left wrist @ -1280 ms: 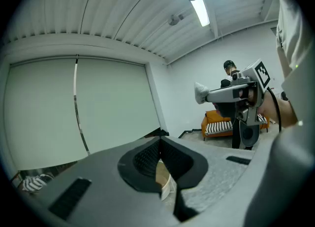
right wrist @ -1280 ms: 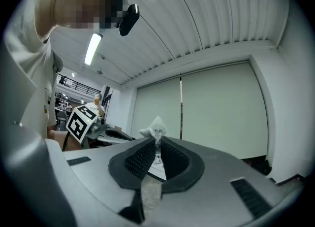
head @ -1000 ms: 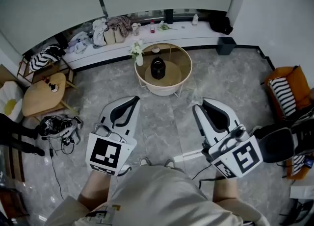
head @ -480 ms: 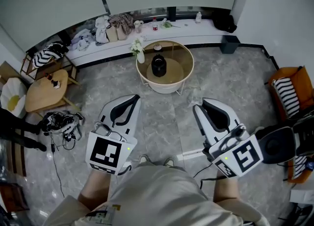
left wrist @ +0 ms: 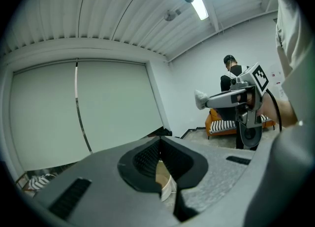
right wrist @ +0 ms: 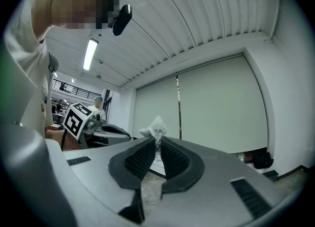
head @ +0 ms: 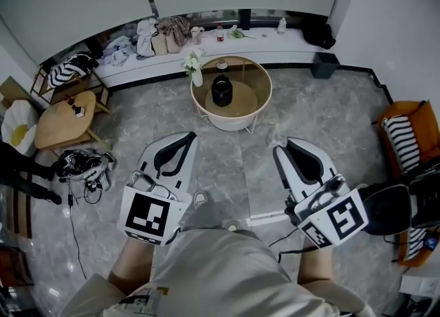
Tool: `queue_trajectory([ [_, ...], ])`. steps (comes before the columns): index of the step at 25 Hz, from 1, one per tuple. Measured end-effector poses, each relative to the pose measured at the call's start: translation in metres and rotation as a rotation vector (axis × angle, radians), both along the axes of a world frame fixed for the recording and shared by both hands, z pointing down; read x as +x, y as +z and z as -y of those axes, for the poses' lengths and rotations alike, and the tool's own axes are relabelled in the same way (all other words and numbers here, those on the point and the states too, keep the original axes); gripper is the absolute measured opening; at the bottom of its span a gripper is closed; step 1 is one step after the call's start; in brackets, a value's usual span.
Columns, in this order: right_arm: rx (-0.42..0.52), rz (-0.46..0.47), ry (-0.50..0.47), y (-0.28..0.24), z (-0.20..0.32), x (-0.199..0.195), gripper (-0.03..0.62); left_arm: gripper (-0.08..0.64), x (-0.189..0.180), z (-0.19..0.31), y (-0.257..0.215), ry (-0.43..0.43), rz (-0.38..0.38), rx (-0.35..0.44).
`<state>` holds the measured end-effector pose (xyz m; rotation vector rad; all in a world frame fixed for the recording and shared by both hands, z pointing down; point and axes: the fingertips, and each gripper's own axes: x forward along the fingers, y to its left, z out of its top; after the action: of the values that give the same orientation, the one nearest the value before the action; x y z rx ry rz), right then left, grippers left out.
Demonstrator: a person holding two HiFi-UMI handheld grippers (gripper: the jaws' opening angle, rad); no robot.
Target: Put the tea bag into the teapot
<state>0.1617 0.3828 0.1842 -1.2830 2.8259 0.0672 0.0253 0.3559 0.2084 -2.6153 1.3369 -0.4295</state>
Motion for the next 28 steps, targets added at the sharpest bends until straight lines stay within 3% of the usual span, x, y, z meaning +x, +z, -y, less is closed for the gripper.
queue_trajectory([
  [14, -0.006, -0.048, 0.005, 0.030, 0.056, -0.010, 0.034, 0.008, -0.015, 0.065, 0.025, -0.020, -0.030, 0.021],
  [28, -0.066, -0.064, 0.011, 0.045, 0.203, -0.044, 0.034, 0.008, -0.042, 0.203, 0.036, 0.001, -0.047, -0.046],
])
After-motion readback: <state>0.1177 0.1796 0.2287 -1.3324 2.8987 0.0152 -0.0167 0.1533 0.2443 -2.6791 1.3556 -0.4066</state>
